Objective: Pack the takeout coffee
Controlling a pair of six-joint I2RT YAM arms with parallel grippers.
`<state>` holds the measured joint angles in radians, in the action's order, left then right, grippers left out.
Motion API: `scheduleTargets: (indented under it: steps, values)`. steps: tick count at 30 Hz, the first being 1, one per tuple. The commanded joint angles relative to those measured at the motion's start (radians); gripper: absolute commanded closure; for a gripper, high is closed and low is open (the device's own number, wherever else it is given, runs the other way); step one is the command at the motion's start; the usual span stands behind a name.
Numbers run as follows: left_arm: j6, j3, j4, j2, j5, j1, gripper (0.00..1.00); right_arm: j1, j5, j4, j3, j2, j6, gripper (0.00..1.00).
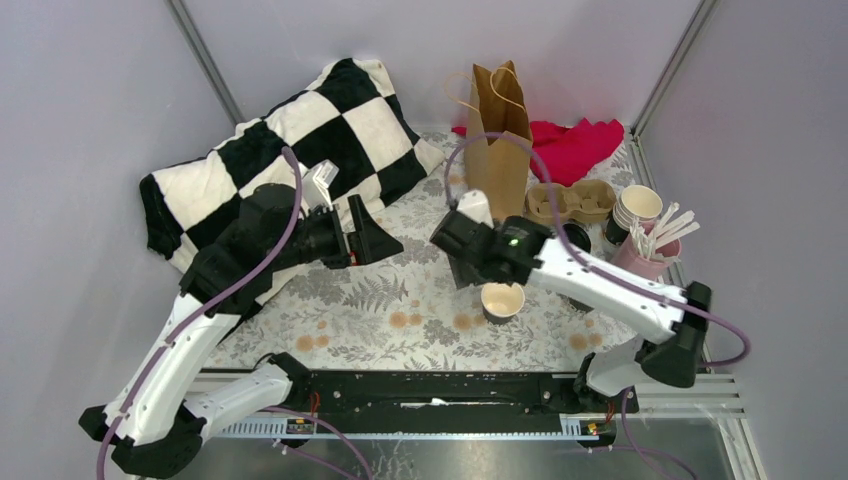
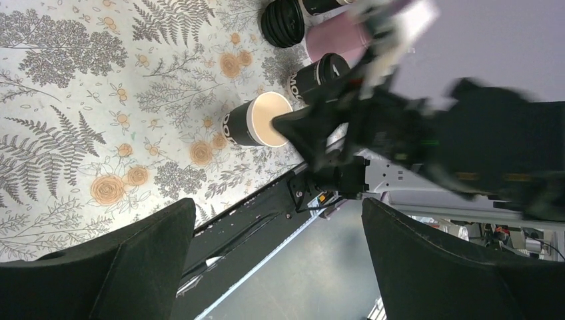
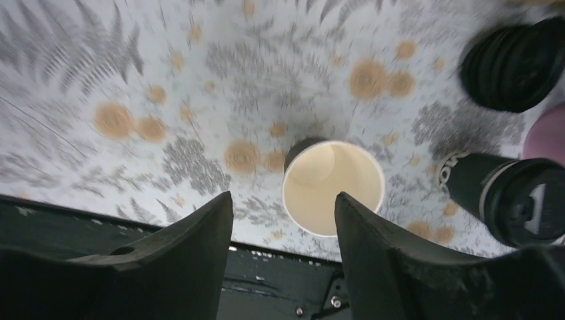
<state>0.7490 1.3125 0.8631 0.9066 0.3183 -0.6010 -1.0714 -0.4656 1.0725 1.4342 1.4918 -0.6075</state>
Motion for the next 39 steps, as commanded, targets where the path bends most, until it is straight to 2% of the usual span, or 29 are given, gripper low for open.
scheduleTargets:
  steps: [1,4,7,13,18,24,30,39]
  values:
    - [-0.01,-0.004,-0.024,0.029,0.028,0.005,0.01,0.111,-0.137,0.089,0.083,-0.112,0.03,0.35]
    - [0.013,-0.031,-0.066,0.032,0.061,0.005,0.01,0.348,-0.009,-0.009,-0.002,-0.151,0.141,0.37]
    - [0.021,-0.04,-0.078,0.052,0.089,0.005,0.01,0.531,0.096,-0.105,-0.056,-0.154,0.218,0.38]
    - [0.029,-0.011,-0.088,0.118,0.119,0.004,0.01,0.811,0.258,-0.236,-0.112,-0.033,0.275,0.45]
    - [-0.034,0.057,-0.054,0.206,0.114,0.004,0.01,0.975,0.4,-0.321,-0.121,0.086,0.275,0.49]
    - [-0.148,0.199,0.038,0.319,0.081,0.004,0.01,1.03,0.445,-0.361,-0.08,0.211,0.303,0.56]
    - [-0.186,0.245,0.069,0.369,0.069,0.005,0.01,1.046,0.445,-0.369,-0.053,0.284,0.311,0.64]
    - [-0.195,0.254,0.074,0.383,0.063,0.005,0.01,1.05,0.44,-0.377,-0.074,0.289,0.319,0.79]
